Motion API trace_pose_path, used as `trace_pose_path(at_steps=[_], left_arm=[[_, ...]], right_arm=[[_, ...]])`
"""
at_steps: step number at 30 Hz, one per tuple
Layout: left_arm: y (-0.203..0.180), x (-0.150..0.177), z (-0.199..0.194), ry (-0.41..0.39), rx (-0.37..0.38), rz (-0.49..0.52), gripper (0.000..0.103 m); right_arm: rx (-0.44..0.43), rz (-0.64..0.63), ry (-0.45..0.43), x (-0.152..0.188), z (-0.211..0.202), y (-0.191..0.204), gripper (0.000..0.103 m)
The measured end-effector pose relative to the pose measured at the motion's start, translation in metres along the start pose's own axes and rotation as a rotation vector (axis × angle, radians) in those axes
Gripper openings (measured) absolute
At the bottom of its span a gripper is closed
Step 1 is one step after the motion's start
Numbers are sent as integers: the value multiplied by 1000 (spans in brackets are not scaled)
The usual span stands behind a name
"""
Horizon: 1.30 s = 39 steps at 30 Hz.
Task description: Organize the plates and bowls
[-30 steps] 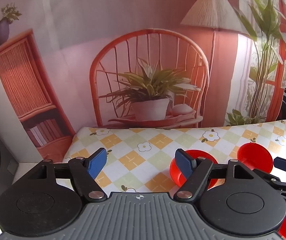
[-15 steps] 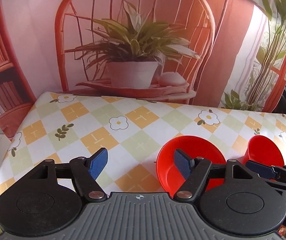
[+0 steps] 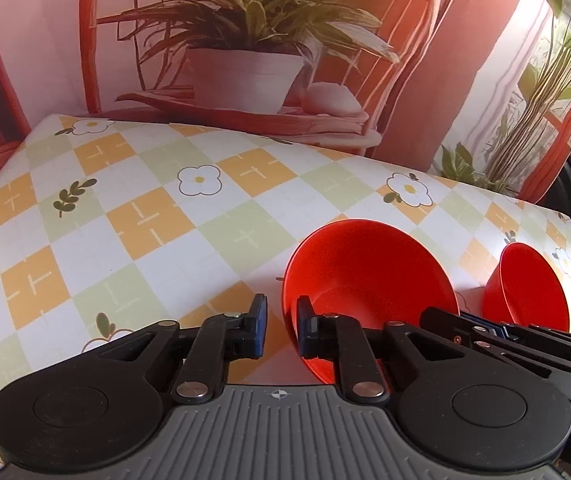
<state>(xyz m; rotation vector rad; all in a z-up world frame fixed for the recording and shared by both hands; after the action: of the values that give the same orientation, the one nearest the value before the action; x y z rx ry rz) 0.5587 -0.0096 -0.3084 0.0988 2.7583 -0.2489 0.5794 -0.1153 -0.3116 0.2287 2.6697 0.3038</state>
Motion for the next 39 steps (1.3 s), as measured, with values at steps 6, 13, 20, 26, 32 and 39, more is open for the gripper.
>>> trace_pose_path(at_steps=[6, 13, 20, 26, 32, 39], left_arm=[[-8, 6, -18, -17, -16, 12, 11], [-28, 21, -60, -52, 21, 27, 11], [-71, 44, -100, -99, 43, 84, 11], [-108, 72, -112, -96, 75, 140, 11], [-146, 99, -103, -47, 105, 215, 11], [-173, 132, -85, 19, 107, 302, 12]], right_arm=[[-24, 6, -11, 3, -16, 3, 8], [-53, 18, -52, 14, -62, -7, 8], [-27, 4, -110, 42, -115, -34, 8], [5, 21, -131, 73, -146, -73, 8], [48, 58, -146, 100, -172, -111, 8], [72, 121, -119, 131, -175, -147, 8]])
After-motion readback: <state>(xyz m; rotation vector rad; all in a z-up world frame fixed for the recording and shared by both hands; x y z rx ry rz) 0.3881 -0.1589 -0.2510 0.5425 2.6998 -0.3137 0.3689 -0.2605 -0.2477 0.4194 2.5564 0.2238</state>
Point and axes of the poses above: each gripper's, at about its wrist camera, not at the fingertips, and z roughly the way its jaws point, y to its left, x to its underside, the point moved 10 cm from there along z, roughly the way its jaws point, and after that the axes turned 14 degrees about y, right-handed, at the moved point
